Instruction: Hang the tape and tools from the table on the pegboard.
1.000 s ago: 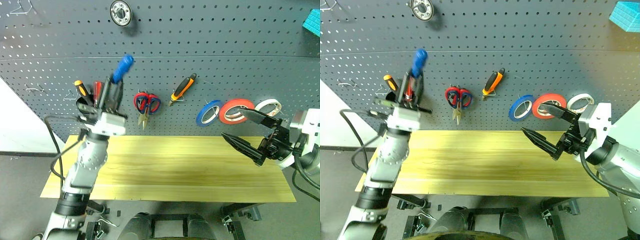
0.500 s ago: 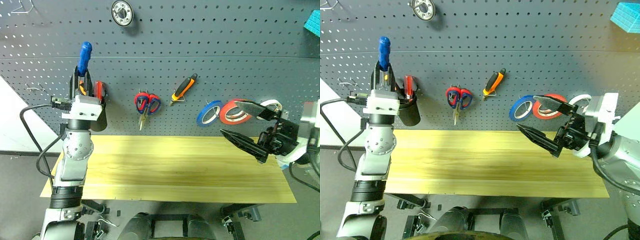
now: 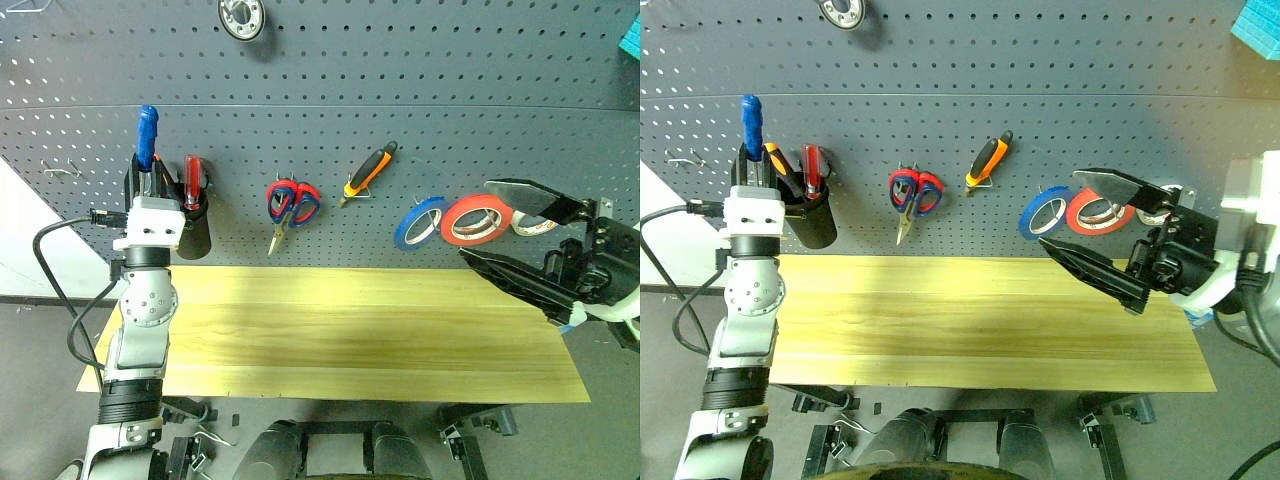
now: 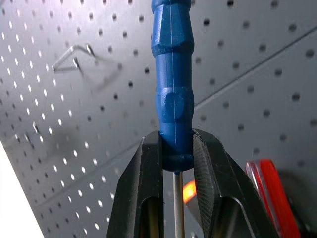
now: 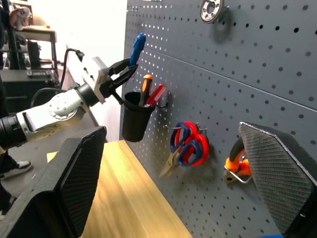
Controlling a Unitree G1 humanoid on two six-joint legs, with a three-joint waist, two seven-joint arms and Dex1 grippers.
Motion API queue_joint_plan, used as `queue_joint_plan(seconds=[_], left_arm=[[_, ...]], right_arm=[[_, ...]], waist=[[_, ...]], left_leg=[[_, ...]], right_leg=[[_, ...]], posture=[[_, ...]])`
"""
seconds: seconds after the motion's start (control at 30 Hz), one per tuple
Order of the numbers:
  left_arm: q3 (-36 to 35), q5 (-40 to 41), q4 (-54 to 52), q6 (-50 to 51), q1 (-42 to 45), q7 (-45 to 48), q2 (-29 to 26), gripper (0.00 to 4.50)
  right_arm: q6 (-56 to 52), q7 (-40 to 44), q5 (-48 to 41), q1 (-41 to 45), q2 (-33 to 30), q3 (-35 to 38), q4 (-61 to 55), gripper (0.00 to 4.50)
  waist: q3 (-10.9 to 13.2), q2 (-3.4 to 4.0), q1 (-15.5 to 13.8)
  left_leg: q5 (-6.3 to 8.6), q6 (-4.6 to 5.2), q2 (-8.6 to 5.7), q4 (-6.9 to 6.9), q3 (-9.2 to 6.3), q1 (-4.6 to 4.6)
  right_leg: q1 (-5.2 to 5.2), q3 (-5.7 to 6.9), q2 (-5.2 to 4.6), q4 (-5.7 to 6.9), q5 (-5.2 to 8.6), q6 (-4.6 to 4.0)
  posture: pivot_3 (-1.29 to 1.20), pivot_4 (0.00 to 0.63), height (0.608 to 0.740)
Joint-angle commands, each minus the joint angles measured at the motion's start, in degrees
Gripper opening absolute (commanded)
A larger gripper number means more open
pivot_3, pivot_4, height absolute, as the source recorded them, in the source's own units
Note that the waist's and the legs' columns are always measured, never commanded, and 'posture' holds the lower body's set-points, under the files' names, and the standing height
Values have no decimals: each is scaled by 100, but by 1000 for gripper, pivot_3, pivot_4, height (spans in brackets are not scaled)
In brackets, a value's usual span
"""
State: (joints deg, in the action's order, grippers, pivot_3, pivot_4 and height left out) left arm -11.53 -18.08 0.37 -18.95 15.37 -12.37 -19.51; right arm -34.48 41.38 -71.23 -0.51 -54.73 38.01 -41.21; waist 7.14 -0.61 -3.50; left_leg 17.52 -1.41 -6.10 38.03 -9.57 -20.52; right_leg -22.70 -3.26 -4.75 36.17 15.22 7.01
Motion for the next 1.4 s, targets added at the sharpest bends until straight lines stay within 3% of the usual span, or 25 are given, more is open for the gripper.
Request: queue_joint_plan(seconds=[0.03,0.43,0.97,1.33,1.4], left_arm=[[107,105,-45,-60,94,-23,148,474],[241,222,-158,82,231,95,411,474],[-55,-71,-1283,1043,-901,-207,701,474],[-65,-174,-1211,1035,-691,-364,671,4225],[7,-239,-1177,947,-613,-350,629,4225]], right_arm=[[-112,-102,-342,-98,-149,342,-210,4500],[-246,-151,-309,-472,-200,590,-264,4500],[-327,7,-106,-523,-280,524,-80,4500],[-346,91,31,-525,-251,509,-41,4500],[-312,88,94,-509,-215,443,-40,4500]], waist=[[35,-6,4],[84,-17,186],[195,-29,283],[210,-28,275],[210,-29,274]], left_leg=[[0,0,0,0,0,-3],[4,6,-2,0,1,-38],[4,6,-3,0,-1,-84],[4,6,-3,0,-2,-84],[4,6,-4,0,-2,-85]], right_leg=[[-2,0,-2,-2,0,0],[-32,2,-10,-7,1,2],[-74,5,-14,-8,0,2],[-74,7,-15,-9,1,2],[-75,7,-15,-9,1,2]], posture=[[-97,166,720],[-106,165,720],[-103,180,720],[-104,177,720],[-98,170,720]])
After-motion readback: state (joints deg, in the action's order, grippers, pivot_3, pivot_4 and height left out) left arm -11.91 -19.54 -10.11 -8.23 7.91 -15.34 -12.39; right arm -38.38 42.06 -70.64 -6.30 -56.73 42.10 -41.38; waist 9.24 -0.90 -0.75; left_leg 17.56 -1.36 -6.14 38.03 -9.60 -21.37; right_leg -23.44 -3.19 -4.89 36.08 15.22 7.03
